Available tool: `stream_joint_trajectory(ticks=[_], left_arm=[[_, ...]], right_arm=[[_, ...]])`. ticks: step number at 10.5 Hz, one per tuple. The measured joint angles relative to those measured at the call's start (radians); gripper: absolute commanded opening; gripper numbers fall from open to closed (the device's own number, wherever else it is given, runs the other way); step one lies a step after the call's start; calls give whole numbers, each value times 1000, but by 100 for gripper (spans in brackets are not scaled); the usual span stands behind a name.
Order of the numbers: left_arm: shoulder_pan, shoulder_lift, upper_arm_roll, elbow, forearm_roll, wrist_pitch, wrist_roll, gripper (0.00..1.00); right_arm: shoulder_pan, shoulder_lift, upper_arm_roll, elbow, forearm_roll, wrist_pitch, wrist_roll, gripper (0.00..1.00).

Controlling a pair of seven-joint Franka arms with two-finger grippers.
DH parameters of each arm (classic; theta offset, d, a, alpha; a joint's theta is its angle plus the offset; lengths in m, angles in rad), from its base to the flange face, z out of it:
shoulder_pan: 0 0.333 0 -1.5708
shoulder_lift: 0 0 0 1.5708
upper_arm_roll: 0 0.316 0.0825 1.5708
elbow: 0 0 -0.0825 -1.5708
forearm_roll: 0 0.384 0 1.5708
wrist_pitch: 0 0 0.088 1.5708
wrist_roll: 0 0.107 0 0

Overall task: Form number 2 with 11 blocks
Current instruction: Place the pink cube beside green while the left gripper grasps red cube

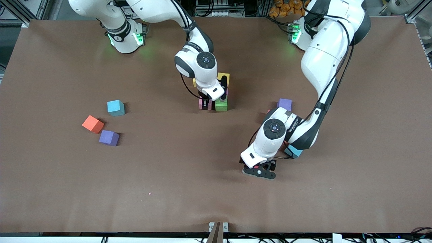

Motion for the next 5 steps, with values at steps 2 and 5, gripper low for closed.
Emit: stream_joint_trajectory(ticks=[2,5], left_arm=[[-8,8,2,0,0,1,0,100],[-8,12,4,0,0,1,2,50]], right_arm=[[0,0,0,0,0,19,0,22],[0,0,0,0,0,37,0,23]])
